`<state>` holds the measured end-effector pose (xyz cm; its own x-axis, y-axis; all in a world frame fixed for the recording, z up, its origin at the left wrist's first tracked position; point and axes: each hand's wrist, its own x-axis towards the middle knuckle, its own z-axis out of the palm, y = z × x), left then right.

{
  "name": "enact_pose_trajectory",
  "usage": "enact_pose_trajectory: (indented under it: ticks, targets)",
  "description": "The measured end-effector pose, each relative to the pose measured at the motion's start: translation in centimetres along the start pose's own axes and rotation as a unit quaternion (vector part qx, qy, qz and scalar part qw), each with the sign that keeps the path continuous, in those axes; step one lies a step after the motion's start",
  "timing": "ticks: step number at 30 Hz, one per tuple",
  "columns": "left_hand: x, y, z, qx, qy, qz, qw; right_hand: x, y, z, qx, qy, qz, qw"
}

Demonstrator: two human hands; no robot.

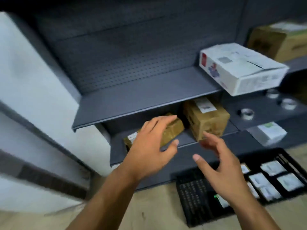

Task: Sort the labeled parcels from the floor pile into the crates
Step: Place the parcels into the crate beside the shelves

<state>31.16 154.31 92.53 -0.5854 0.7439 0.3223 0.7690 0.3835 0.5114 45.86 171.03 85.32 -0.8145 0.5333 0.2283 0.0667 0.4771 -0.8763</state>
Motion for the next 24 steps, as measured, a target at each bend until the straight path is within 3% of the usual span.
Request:
enact_pose_trajectory:
  ticks: [6,13,18,24]
  targets:
    - [-11.2,-6.2,-13.8,-0.009,0.119,-0.065,0.991,0.5,-13.3,10.8,0.01,-0.113,-0.12,0.986]
    - [-29.5,-16.8,-30.7,0.06,0.201,-0.176,0.962,-2.7,-29.7,29.8,0.04,-0.241,-0.224,0.943]
    - [-42.3,-22.3,-40.0,0.101,0.278,-0.27,0.916,-7.5,-39.7,43.9,0.04,-0.347,-0.29,0.891]
    - [-55.4,-26.4,-46.0,0.083,0.384,-0.377,0.839,-13.2,-47.9,58.4,0.076,-0.455,-0.369,0.807]
